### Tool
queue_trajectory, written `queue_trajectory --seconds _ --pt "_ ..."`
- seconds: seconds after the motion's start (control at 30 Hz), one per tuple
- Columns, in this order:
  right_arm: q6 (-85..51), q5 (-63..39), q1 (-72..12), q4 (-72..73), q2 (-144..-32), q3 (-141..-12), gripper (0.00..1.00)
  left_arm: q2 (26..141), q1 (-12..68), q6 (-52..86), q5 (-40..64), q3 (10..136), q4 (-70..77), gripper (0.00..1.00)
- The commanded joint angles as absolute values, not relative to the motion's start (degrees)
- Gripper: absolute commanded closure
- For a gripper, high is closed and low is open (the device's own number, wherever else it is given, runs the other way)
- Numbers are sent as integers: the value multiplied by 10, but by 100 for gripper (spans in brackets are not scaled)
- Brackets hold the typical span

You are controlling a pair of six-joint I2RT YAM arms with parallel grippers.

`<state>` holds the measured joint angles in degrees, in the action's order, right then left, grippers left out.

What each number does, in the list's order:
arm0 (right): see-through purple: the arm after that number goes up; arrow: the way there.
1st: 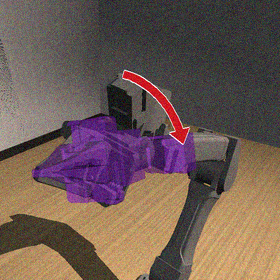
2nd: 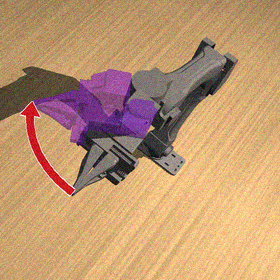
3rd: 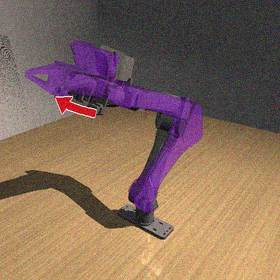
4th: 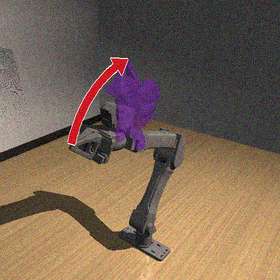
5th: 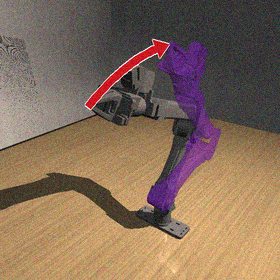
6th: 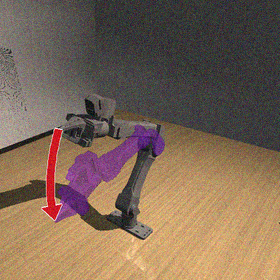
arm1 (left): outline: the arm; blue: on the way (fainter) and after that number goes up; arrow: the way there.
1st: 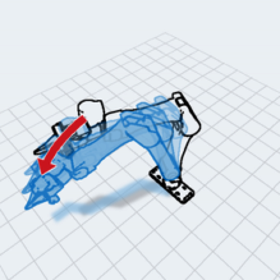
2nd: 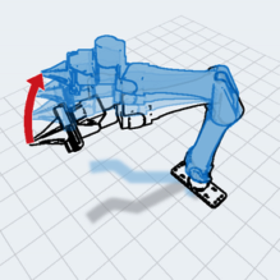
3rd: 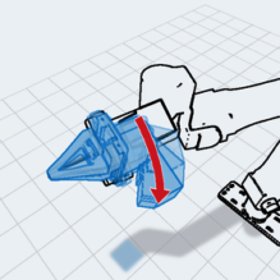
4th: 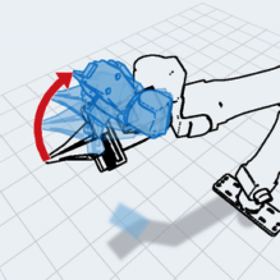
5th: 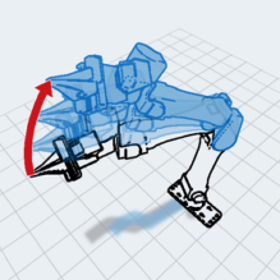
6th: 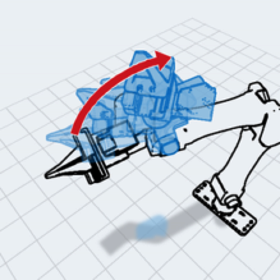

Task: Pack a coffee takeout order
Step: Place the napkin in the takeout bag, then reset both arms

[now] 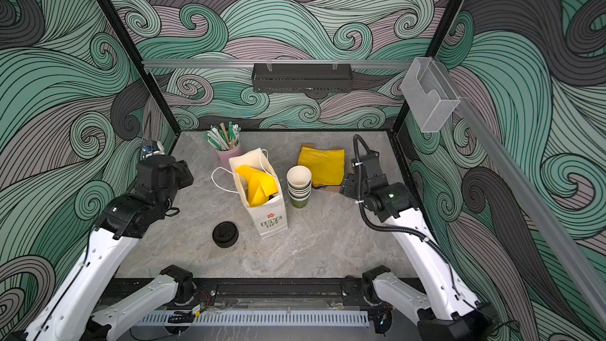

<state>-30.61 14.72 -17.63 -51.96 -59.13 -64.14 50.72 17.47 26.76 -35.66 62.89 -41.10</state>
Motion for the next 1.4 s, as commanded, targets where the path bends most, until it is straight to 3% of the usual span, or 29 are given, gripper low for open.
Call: queue_trajectory --seconds 0.0,0.23,0.47,0.7,0.87,0.97,1.03,1.3,1.37 --pt "-271 201 -118 -408 -572 -591 22 493 124 261 -417 566 -326 39" --pt "-176 257 -46 -135 -545 -404 16 510 55 208 -415 425 -173 28" --pt "-77 169 -33 99 -643 -309 13 545 40 139 -399 325 -1 10" --pt "-2 90 -35 265 -774 -302 11 597 12 98 -289 243 163 9" --pt "3 101 -26 459 -829 -223 9 676 2 77 -252 206 296 9" --pt "3 88 -21 492 -873 -224 8 724 0 69 -238 218 325 9" --pt "5 83 -20 530 -890 -217 1 753 -4 60 -213 239 326 9" --pt "3 80 -17 501 -880 -222 1 884 -10 42 -167 250 442 8" --pt "4 80 -18 491 -877 -225 1 867 -12 58 -162 261 389 8"
